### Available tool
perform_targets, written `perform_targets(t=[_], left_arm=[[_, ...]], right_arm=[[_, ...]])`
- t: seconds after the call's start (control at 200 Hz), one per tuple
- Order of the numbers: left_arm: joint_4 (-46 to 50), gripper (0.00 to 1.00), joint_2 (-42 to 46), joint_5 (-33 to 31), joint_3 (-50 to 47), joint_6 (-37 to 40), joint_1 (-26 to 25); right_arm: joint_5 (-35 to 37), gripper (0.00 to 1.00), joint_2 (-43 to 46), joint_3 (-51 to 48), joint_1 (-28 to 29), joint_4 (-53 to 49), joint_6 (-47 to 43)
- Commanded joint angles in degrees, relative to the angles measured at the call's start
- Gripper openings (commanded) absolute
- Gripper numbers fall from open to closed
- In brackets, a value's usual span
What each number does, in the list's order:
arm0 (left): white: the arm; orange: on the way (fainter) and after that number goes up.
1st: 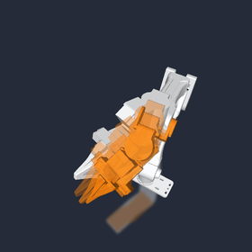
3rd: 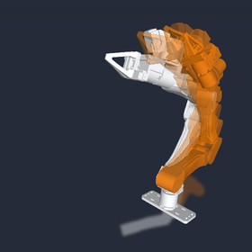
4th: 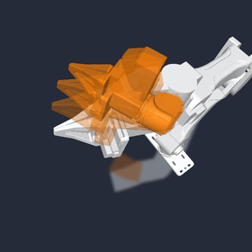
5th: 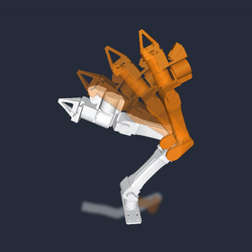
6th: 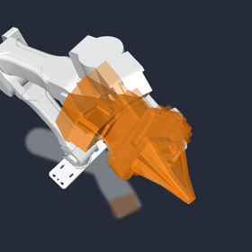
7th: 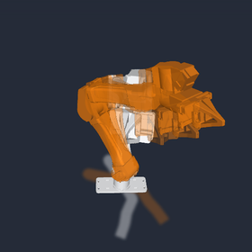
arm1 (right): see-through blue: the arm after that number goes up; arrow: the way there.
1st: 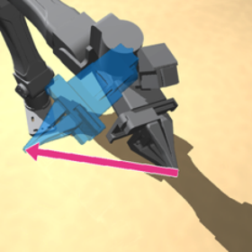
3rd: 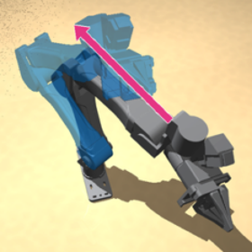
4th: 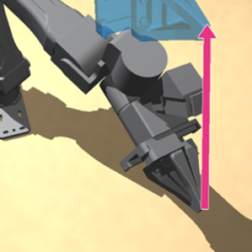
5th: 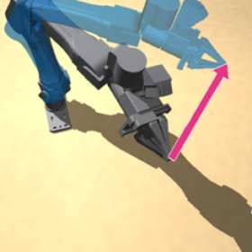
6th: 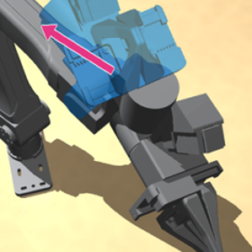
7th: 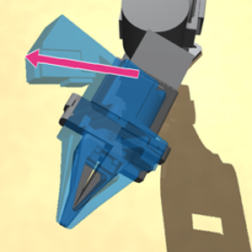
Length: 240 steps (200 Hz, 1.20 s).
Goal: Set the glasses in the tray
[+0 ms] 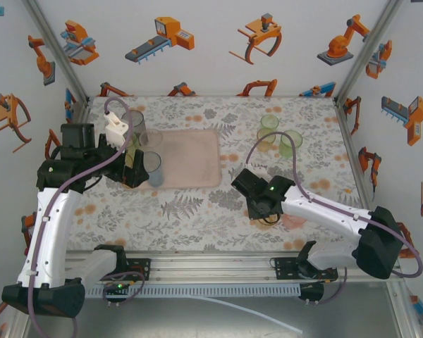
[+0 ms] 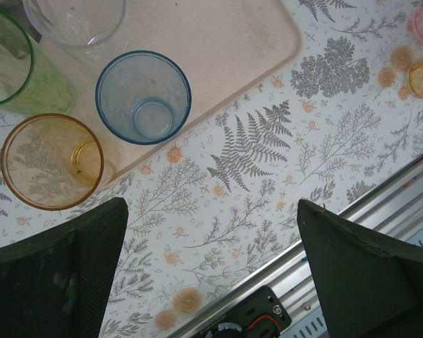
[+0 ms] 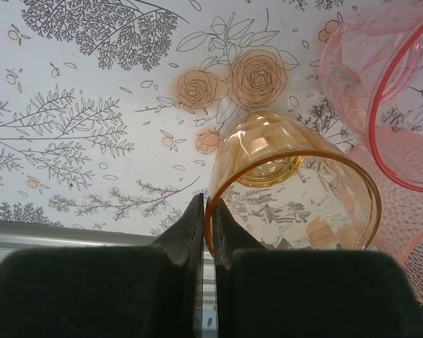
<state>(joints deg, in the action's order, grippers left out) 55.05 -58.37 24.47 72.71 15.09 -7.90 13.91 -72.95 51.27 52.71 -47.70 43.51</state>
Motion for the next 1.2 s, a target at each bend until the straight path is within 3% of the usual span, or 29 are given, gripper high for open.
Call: perform_targets(t=[0.0,0.656,1.197], left_arm=[[-0.47,0.97,0.50,0.41,-0.08,0.47,-0.38],[-0.47,0.97,0.72,0.40,0.58,0.27,-0.42],[-0.48,0.97,0.72,0.36,0.92,0.14,-0.39]], right_arm=[[1.38,0.07,-0.58,2.06,0.52,1.58,-0.17],[-2.42,0.12,-14.82,13.59,4.29,5.16,-3.08],[0.15,0.30,-14.36,16.49,5.04,2.06,-3.78]])
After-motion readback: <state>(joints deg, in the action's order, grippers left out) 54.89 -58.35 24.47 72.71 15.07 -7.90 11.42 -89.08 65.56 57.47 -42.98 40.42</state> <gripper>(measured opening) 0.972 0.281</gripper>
